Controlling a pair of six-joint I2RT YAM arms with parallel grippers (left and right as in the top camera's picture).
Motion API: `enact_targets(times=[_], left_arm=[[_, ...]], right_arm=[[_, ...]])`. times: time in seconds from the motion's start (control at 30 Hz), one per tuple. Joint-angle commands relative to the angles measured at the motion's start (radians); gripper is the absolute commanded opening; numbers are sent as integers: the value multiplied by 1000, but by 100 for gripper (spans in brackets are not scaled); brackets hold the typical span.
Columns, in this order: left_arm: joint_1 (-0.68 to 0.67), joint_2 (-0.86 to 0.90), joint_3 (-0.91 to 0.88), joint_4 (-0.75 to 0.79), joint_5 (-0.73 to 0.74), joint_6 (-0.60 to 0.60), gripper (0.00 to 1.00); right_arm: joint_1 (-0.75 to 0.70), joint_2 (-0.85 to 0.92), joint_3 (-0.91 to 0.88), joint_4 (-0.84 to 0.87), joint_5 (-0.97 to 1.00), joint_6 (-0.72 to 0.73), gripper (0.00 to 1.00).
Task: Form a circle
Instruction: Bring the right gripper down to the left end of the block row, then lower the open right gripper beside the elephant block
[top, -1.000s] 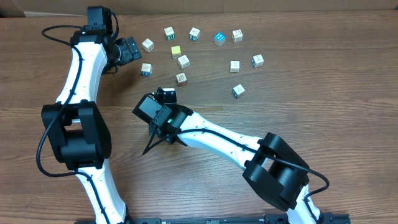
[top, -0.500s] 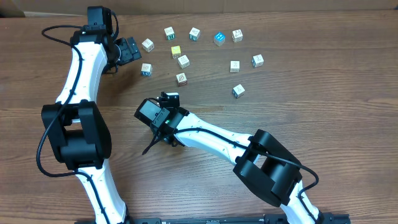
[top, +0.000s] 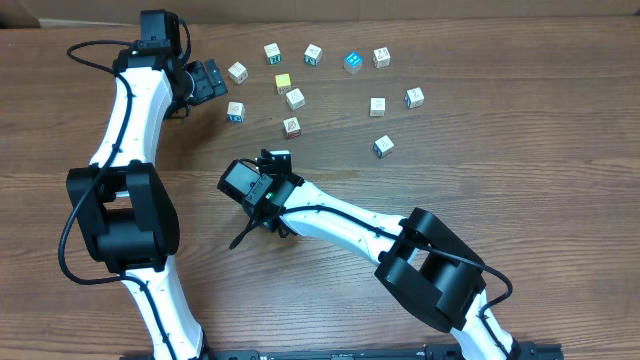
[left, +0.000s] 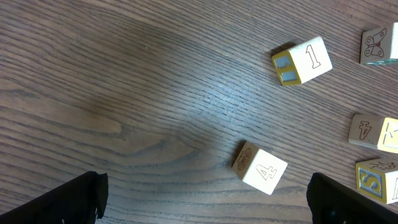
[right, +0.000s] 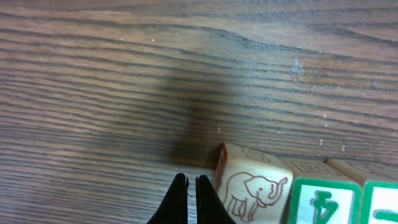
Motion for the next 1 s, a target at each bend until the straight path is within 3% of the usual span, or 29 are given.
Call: enact_targets(times=[0.0,0.43,0.63,0.97], left_arm=[[-7,-6,13,0,4,-21,100],[-6,-6,13,0,4,-21,100],[-7,-6,13,0,4,-21,100],[-8,-6,13,0,4,-21,100]], right_arm=[[-3,1,-5,-10,17,6,4],[-4,0,-3,11,17,2,4],[-9,-3,59,41,17,-82,4],[-122,-62,275,-180,17,-84,4]])
